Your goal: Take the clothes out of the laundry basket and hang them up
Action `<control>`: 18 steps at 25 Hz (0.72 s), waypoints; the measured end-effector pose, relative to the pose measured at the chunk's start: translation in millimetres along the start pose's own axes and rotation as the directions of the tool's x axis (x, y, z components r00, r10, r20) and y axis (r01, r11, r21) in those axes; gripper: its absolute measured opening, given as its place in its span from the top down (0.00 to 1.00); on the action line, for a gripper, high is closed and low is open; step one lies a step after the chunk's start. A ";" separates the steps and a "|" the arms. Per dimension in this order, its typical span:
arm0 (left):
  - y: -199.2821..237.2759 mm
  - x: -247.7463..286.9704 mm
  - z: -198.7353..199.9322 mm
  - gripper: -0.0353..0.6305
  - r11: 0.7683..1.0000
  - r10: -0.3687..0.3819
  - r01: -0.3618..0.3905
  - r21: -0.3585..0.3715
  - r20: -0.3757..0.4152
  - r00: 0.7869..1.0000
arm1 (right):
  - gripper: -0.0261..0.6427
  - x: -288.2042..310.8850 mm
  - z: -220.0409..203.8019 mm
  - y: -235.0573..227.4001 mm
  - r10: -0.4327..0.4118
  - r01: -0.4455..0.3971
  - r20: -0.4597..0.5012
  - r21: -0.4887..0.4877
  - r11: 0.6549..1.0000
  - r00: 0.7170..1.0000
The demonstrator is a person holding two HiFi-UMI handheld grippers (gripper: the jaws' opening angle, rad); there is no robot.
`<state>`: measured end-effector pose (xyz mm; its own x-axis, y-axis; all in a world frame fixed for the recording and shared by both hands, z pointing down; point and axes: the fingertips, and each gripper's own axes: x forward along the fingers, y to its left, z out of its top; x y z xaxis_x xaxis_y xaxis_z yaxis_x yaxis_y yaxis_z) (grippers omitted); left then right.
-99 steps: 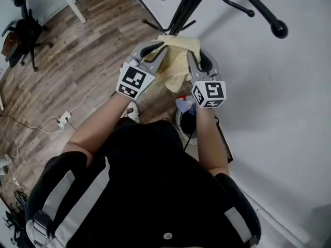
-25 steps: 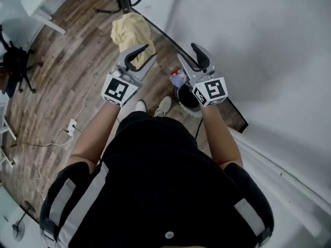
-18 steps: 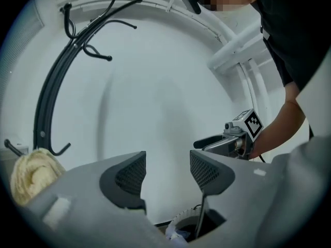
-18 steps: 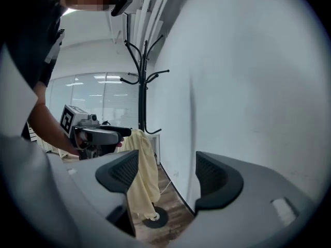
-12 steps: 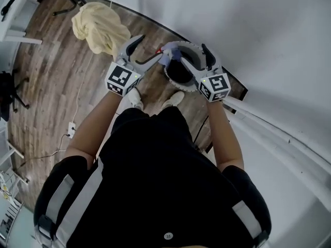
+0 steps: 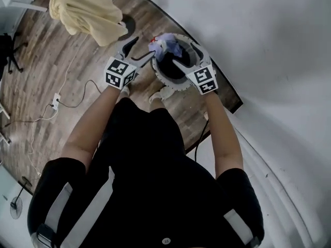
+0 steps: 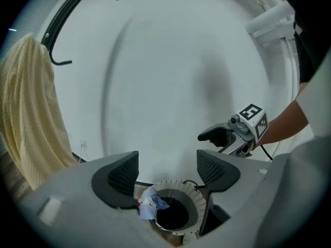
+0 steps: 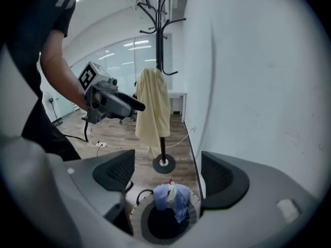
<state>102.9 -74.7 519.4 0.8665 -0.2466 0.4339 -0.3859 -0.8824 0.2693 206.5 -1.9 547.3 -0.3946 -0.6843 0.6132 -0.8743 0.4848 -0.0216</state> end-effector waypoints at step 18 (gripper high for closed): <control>84.8 151.2 -263.8 0.41 0.965 0.102 -0.184 -0.184 -0.381 0.919 | 0.45 217.6 -199.2 -45.6 0.175 -0.235 -0.295 -0.184 0.954 0.939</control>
<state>117.7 -81.1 834.7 0.6359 -0.1641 0.7541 -0.5906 -0.7325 0.3386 216.9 -64.4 838.9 -0.4400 -0.3976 0.8051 -0.6899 0.7237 -0.0196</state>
